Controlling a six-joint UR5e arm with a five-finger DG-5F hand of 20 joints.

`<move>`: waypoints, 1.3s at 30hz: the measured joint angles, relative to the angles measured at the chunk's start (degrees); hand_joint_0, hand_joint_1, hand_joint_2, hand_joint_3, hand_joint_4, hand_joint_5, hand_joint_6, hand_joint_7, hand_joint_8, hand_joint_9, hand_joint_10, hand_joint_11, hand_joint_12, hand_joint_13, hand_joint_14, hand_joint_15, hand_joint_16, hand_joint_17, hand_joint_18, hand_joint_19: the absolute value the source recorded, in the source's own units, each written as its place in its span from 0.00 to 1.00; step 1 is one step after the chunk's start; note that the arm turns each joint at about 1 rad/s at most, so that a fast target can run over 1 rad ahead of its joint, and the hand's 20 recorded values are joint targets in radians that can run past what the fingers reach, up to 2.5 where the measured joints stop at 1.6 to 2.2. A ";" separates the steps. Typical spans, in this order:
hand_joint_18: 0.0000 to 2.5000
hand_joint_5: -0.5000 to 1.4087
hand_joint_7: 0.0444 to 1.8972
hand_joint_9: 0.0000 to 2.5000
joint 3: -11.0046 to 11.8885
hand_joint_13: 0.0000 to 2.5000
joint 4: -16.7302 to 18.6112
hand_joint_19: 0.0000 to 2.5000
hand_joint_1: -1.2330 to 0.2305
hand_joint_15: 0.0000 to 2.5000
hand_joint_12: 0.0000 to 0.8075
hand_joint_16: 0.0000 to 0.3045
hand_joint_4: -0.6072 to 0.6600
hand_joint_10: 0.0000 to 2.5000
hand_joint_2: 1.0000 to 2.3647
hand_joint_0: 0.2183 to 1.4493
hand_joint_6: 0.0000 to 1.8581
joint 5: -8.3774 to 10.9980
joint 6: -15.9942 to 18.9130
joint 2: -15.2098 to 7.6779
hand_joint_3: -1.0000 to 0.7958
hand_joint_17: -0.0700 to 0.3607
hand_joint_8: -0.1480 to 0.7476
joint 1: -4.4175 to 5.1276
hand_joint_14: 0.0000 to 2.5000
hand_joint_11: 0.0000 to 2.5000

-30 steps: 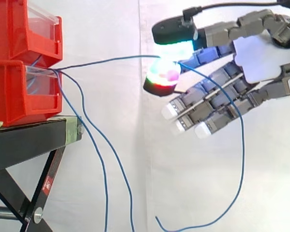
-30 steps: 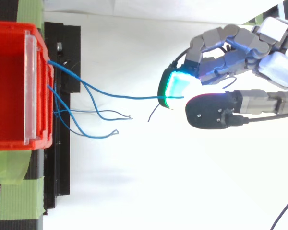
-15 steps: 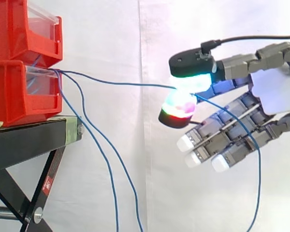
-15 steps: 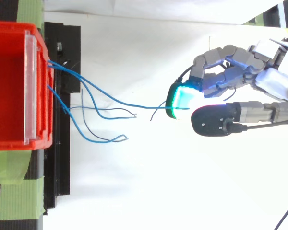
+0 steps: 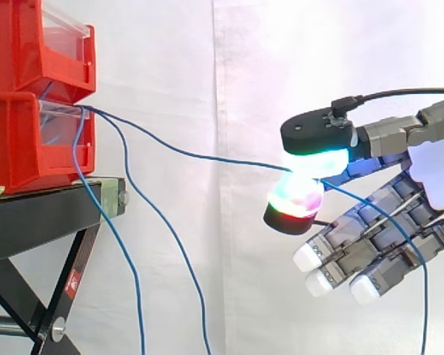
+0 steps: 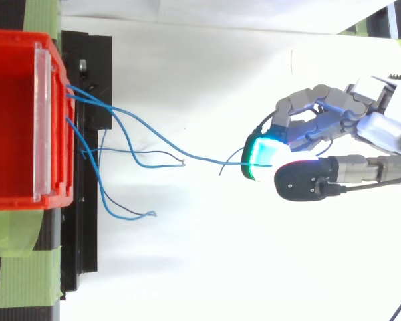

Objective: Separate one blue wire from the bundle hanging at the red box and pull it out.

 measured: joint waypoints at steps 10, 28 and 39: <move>0.28 0.22 0.54 0.31 -2.00 0.20 -0.90 0.15 0.26 0.16 0.57 0.20 0.24 0.00 0.00 0.31 0.47 -0.13 1.80 0.05 0.55 0.48 0.53 0.71 0.00 0.14; 0.28 0.22 0.53 0.31 -6.49 0.20 1.78 0.15 0.26 0.17 0.57 0.20 0.24 0.00 0.00 0.31 0.47 -0.01 5.63 0.06 0.55 0.48 0.53 1.71 0.00 0.14; 0.28 0.22 0.54 0.31 -6.53 0.20 1.30 0.15 0.26 0.17 0.56 0.20 0.23 0.00 0.00 0.31 0.47 -0.02 5.52 0.02 0.55 0.48 0.53 1.75 0.00 0.13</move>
